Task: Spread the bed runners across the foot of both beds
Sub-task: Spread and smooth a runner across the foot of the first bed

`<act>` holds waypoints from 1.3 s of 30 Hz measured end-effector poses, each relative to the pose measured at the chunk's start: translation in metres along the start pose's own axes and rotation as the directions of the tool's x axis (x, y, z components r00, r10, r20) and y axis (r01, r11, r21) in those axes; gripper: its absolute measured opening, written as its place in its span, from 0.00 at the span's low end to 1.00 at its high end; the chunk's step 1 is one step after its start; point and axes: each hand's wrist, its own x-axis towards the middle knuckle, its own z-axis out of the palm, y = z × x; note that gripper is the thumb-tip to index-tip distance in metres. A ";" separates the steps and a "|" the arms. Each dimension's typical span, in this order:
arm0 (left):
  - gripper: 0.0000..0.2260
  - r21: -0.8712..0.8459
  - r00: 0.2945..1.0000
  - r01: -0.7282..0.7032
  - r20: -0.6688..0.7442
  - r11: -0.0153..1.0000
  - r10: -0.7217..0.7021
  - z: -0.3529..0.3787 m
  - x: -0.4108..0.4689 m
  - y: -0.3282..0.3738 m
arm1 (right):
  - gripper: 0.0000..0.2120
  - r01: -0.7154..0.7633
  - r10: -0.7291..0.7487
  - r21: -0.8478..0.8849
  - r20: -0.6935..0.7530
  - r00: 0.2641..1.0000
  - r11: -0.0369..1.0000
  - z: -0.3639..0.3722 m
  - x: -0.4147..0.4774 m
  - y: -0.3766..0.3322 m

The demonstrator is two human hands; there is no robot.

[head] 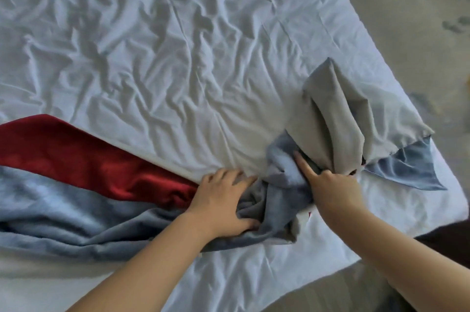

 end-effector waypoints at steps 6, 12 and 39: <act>0.54 0.000 0.983 -0.118 0.139 0.993 0.117 0.024 -0.009 0.036 | 0.33 -0.120 0.119 -0.001 0.155 0.981 0.993 0.056 -0.058 0.023; 0.38 0.060 0.858 -0.455 0.296 0.888 0.420 0.035 -0.015 0.078 | 0.17 -0.144 0.124 -0.007 0.555 0.822 0.990 0.051 -0.101 0.005; 0.07 -0.468 0.933 0.313 0.314 0.827 -0.175 -0.066 0.008 -0.017 | 0.05 -0.126 0.133 0.367 0.004 0.991 0.922 -0.053 0.033 -0.009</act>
